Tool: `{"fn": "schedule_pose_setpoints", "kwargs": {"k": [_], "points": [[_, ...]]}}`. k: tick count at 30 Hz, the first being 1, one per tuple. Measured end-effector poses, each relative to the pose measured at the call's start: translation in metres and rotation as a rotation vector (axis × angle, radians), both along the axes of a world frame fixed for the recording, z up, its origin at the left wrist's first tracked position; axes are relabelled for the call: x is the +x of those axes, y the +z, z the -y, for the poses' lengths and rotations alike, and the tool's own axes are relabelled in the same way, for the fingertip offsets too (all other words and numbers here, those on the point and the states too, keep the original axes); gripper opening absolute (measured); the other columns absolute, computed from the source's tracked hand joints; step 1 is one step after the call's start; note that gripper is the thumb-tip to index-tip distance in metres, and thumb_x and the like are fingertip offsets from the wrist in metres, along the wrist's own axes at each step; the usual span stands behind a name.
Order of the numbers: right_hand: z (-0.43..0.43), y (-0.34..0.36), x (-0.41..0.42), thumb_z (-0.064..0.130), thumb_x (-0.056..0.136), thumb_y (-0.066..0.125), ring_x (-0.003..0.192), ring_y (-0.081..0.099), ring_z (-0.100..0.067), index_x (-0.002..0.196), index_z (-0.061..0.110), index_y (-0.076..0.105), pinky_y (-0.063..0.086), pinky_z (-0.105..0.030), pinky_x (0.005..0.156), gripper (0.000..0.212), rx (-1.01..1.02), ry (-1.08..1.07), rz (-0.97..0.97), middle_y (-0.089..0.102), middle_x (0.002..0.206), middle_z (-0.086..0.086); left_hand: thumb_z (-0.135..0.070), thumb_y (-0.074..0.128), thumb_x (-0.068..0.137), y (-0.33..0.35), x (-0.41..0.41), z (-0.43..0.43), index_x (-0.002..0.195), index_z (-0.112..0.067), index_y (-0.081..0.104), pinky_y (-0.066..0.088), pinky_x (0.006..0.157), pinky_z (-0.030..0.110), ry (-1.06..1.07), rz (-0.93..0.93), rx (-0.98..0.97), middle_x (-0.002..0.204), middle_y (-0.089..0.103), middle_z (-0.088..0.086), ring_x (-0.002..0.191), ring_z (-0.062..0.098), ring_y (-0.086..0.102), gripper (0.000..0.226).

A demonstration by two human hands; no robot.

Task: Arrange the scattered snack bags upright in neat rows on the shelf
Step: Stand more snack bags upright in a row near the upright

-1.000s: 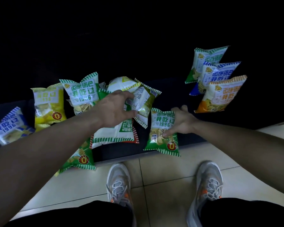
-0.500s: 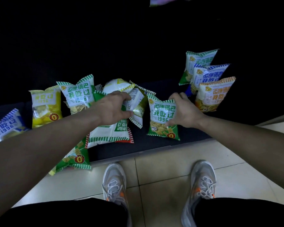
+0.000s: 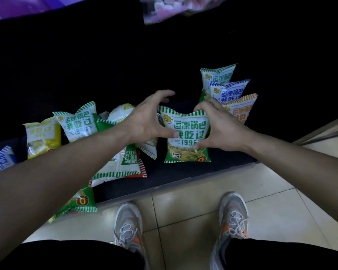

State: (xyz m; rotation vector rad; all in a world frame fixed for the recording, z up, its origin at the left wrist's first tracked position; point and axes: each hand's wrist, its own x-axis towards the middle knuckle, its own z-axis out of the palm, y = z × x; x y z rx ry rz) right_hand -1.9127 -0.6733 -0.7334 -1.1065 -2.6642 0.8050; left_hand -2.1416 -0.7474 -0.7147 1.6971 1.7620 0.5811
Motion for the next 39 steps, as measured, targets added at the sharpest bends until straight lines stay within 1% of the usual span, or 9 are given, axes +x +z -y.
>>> {"fn": "schedule_pose_setpoints", "kwargs": {"k": [6,11,14,17,19,22,28,34,39], "points": [[0.012,0.007,0.028,0.033,0.057,0.095,0.108,0.046,-0.011,0.123,0.032,0.037,0.049,-0.031,0.085,0.088,0.009,0.005,-0.015,0.026,0.117,0.014,-0.052,0.089,0.058,0.001,0.031,-0.013,0.126,-0.045,0.055,0.048,0.094,0.035,-0.120,-0.156,-0.105,0.122,0.060,-0.008,0.119,0.016,0.051,0.077],[0.006,0.006,0.067,0.044,0.067,0.088,0.116,0.050,-0.021,0.145,0.033,0.020,0.049,-0.037,0.094,0.104,-0.029,-0.131,0.030,0.024,0.138,0.002,-0.048,0.088,0.063,-0.004,0.062,-0.025,0.125,-0.034,0.060,0.049,0.078,0.028,-0.089,-0.210,-0.084,0.105,0.066,-0.004,0.102,0.012,0.058,0.070],[-0.001,-0.006,0.101,0.044,0.082,0.075,0.114,0.055,-0.027,0.148,0.024,0.025,0.048,-0.037,0.096,0.085,-0.096,-0.289,0.140,0.034,0.139,-0.009,-0.049,0.087,0.065,-0.015,0.082,-0.032,0.124,-0.032,0.059,0.041,0.058,0.023,-0.046,-0.190,-0.095,0.077,0.065,-0.007,0.080,0.009,0.060,0.068],[0.009,-0.028,0.138,0.047,0.084,0.068,0.114,0.054,-0.027,0.138,0.018,0.043,0.045,-0.032,0.096,0.067,-0.243,-0.356,0.342,0.045,0.129,-0.010,-0.047,0.088,0.065,-0.028,0.112,-0.049,0.126,-0.029,0.058,0.036,0.050,0.020,-0.001,-0.157,-0.099,0.072,0.058,-0.008,0.068,0.006,0.057,0.070],[0.021,-0.036,0.155,0.053,0.086,0.063,0.118,0.052,-0.028,0.136,0.019,0.045,0.045,-0.034,0.095,0.063,-0.305,-0.274,0.556,0.047,0.131,-0.009,-0.046,0.088,0.065,-0.036,0.136,-0.061,0.127,-0.028,0.057,0.034,0.047,0.018,0.009,-0.143,-0.094,0.076,0.055,-0.009,0.066,0.006,0.056,0.071],[0.030,-0.039,0.171,0.052,0.093,0.058,0.127,0.048,-0.026,0.138,0.015,0.049,0.043,-0.034,0.099,0.059,-0.395,-0.180,0.684,0.051,0.138,-0.007,-0.046,0.088,0.066,-0.051,0.169,-0.078,0.127,-0.030,0.056,0.040,0.054,0.022,0.007,-0.136,-0.073,0.092,0.059,-0.004,0.078,0.014,0.060,0.071],[0.025,-0.055,0.182,0.051,0.094,0.055,0.127,0.050,-0.026,0.136,0.016,0.052,0.044,-0.038,0.100,0.054,-0.378,-0.164,0.647,0.055,0.136,-0.004,-0.040,0.087,0.069,-0.077,0.203,-0.097,0.133,-0.024,0.055,0.052,0.090,0.034,0.000,-0.191,-0.045,0.128,0.060,0.003,0.111,0.021,0.059,0.073],[0.023,-0.071,0.186,0.051,0.095,0.054,0.126,0.050,-0.028,0.135,0.017,0.052,0.044,-0.040,0.101,0.053,-0.400,-0.124,0.635,0.054,0.137,-0.005,-0.058,0.070,0.078,-0.093,0.208,-0.093,0.136,-0.030,0.047,0.050,0.082,0.041,-0.086,-0.499,0.003,0.130,0.052,0.002,0.118,0.027,0.052,0.068],[0.029,-0.071,0.184,0.051,0.096,0.053,0.124,0.051,-0.028,0.135,0.014,0.052,0.045,-0.040,0.100,0.054,-0.408,-0.103,0.634,0.054,0.136,-0.007,-0.061,0.067,0.079,-0.092,0.208,-0.093,0.138,-0.024,0.047,0.046,0.092,0.045,-0.137,-0.606,0.066,0.131,0.052,0.006,0.122,0.029,0.049,0.072]]}}
